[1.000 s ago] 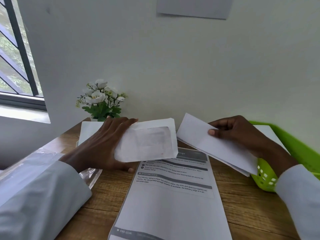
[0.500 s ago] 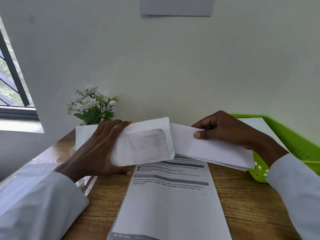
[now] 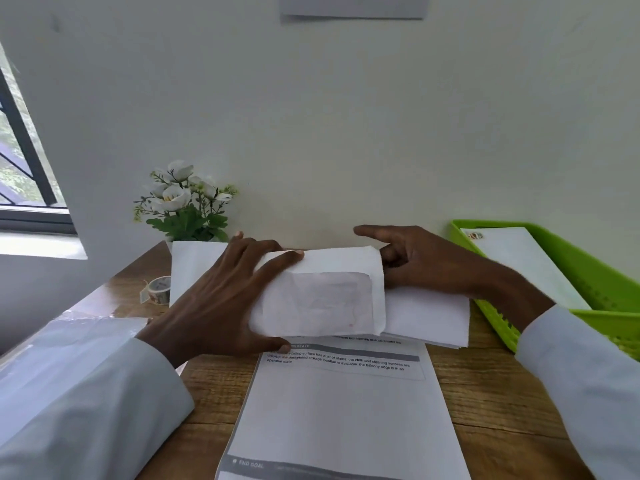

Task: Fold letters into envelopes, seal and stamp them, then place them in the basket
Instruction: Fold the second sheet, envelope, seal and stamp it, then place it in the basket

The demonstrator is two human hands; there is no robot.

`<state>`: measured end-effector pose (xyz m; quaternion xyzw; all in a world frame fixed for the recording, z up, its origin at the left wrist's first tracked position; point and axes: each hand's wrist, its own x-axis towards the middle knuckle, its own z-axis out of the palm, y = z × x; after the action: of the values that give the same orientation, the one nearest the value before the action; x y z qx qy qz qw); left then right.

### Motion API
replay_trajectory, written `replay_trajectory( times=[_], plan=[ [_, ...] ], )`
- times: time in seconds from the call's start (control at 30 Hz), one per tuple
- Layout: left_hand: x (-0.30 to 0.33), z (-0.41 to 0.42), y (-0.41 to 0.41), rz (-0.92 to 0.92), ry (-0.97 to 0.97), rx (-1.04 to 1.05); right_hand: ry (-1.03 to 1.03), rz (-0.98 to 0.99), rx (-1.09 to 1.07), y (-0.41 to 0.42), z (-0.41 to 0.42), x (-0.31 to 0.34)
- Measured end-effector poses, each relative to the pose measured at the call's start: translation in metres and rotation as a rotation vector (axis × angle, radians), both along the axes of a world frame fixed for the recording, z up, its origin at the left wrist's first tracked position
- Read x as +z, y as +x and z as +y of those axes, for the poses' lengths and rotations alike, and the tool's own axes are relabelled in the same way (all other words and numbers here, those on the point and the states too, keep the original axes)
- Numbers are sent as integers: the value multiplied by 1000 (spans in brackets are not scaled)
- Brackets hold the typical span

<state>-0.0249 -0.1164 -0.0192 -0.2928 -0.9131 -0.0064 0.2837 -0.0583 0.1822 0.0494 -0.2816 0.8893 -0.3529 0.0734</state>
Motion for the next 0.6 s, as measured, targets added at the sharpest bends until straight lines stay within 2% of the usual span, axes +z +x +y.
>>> replay_trajectory(
  times=[0.13, 0.23, 0.47, 0.6],
  plan=[
    [0, -7, -2, 7, 9, 13, 126, -96, 24, 4, 26, 16],
    [0, -6, -2, 2, 7, 9, 47, -159, 25, 4, 33, 15],
    [0, -1, 0, 28, 12, 29, -100, -51, 12, 2, 13, 6],
    [2, -2, 1, 10, -21, 14, -89, -103, 52, 4, 19, 10]
  ],
)
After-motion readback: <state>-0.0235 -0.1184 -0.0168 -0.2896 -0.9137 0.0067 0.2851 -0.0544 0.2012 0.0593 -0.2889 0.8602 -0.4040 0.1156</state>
